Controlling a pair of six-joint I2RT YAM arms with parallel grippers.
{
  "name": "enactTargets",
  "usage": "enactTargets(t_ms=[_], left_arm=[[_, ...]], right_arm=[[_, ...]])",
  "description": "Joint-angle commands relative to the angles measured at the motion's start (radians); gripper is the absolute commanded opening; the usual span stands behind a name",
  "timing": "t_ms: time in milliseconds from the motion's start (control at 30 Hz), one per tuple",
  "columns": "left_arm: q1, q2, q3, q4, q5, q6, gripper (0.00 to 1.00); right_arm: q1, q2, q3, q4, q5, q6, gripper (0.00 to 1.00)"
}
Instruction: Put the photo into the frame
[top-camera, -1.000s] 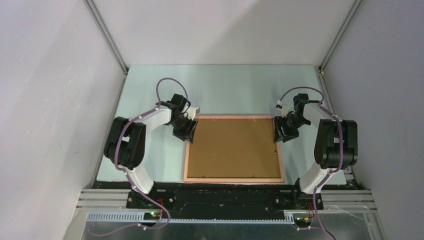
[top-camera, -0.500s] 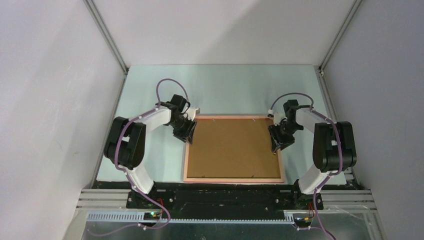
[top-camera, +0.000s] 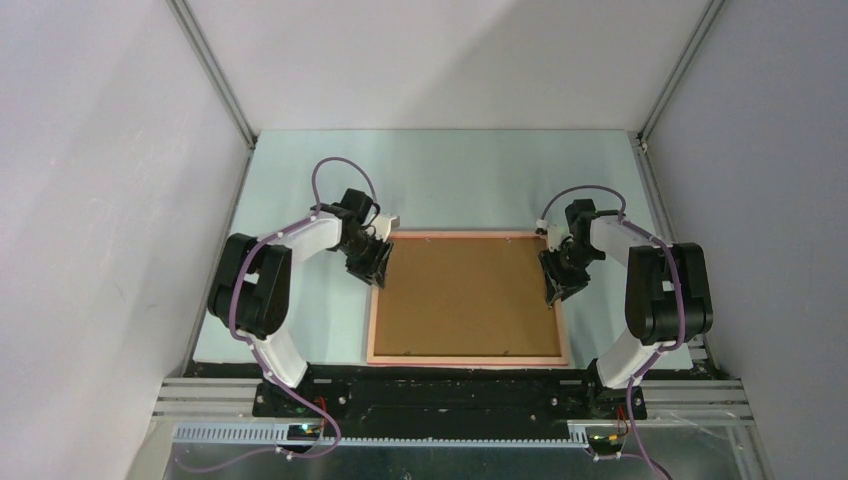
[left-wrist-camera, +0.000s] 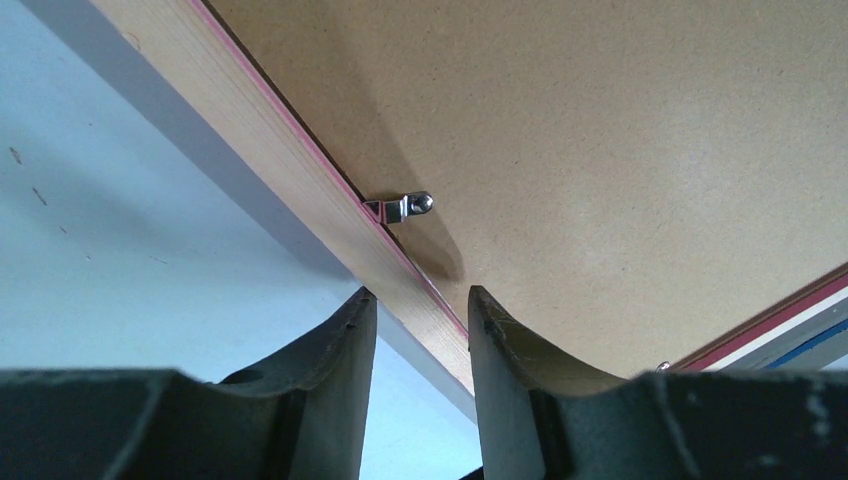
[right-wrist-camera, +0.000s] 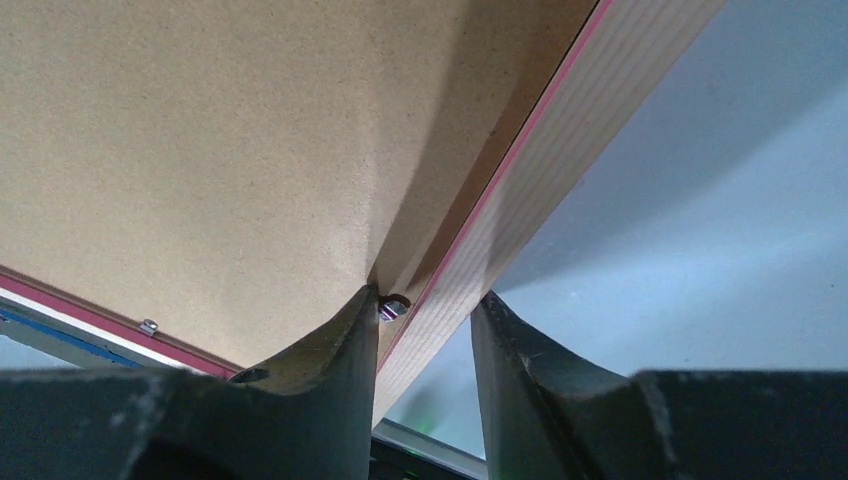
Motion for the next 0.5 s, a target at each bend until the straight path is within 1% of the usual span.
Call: enactTargets(t_ms=[0,133,467], left_arm=[[0.009,-0.016,-0.009,0.006,0.026,0.023,0.43],[0.009,-0.018,-0.01,0.005,0.025,0.024,0.43],[0.012,-0.017,-0.014,0.006,0.022,0.024,0.42]], right_arm=[[0.014,-0.003,-0.009,0.013,0.034,-0.023,0.35],[0.023,-0.008,-0.01,0.006,0.035,-0.042,0.34],[0.051,-0.016,-0.009,-0.027,0.013,-0.099,0.27]])
